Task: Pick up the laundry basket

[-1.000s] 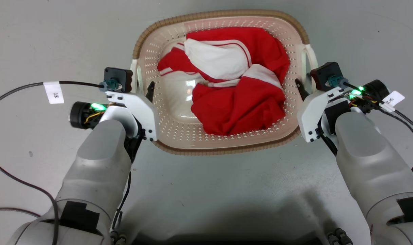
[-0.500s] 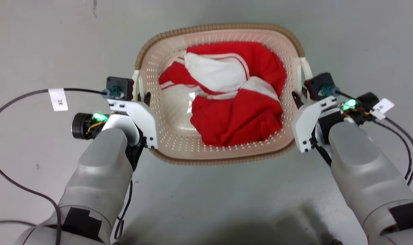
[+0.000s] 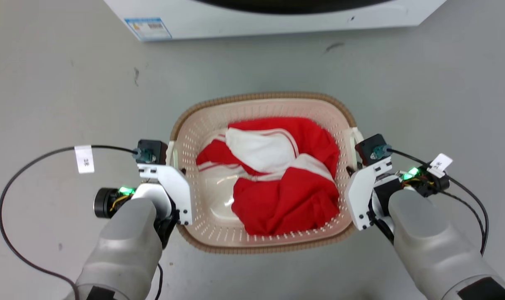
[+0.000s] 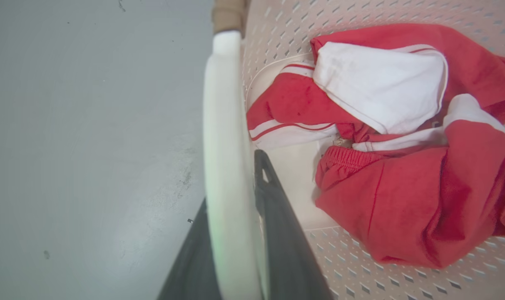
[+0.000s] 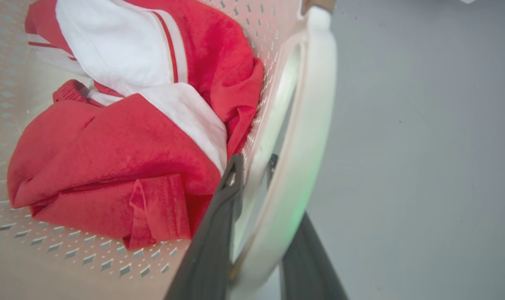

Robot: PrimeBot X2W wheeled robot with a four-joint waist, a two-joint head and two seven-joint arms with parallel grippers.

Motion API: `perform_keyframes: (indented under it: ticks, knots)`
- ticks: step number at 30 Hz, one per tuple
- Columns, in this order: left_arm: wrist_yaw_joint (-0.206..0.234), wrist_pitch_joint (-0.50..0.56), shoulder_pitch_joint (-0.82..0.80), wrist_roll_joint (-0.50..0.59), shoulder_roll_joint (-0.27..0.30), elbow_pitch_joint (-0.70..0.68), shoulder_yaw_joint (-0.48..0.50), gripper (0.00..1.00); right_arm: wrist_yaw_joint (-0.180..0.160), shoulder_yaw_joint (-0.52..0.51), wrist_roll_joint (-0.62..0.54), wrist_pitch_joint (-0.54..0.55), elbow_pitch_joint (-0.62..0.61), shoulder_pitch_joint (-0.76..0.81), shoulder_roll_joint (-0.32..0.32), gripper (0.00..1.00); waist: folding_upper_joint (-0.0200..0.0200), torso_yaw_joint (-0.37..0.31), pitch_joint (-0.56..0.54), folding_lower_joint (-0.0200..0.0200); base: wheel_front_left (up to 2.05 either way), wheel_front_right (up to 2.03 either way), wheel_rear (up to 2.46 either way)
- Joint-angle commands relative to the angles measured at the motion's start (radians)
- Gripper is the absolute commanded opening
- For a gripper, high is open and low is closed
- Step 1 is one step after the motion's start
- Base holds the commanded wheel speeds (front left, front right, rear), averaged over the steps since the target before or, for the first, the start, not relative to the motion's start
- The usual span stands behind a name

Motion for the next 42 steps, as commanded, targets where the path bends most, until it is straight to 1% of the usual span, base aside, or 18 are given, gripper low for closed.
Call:
perform_keyframes:
  ticks: [1,6,13,28,37,42]
  knots:
    - [-0.002,0.009,0.02,-0.011,0.008,-0.005,-0.011,0.0,-0.001,0.027,0.021,0.013,-0.007,0.022,-0.007,0.0,0.0,-0.009,-0.069,0.0001,0.0,0.0,0.0]
    - [-0.002,0.058,0.068,-0.061,0.01,-0.02,-0.045,0.0,-0.001,0.101,0.102,0.058,-0.015,0.056,-0.006,0.0,0.0,-0.012,-0.15,0.0001,0.0,0.0,0.0]
    - [-0.002,0.116,0.119,-0.124,0.028,-0.042,-0.095,0.0,0.0,0.195,0.205,0.119,-0.03,0.099,-0.004,0.0,0.0,-0.018,-0.246,0.0001,0.0,0.0,0.0]
    - [-0.003,0.177,0.237,-0.225,0.038,-0.05,-0.188,0.0,0.001,0.386,0.395,0.21,-0.054,0.206,-0.001,0.0,0.0,-0.04,-0.453,0.0001,0.0,0.0,0.0]
    - [-0.003,0.212,0.307,-0.278,0.042,-0.055,-0.235,0.0,0.001,0.484,0.483,0.245,-0.059,0.26,-0.004,0.0,0.0,-0.05,-0.547,0.0001,0.0,0.0,0.0]
    - [-0.003,0.228,0.325,-0.304,0.048,-0.059,-0.257,0.0,0.001,0.529,0.531,0.262,-0.065,0.272,-0.018,0.0,0.0,-0.051,-0.572,0.0001,0.0,0.0,0.0]
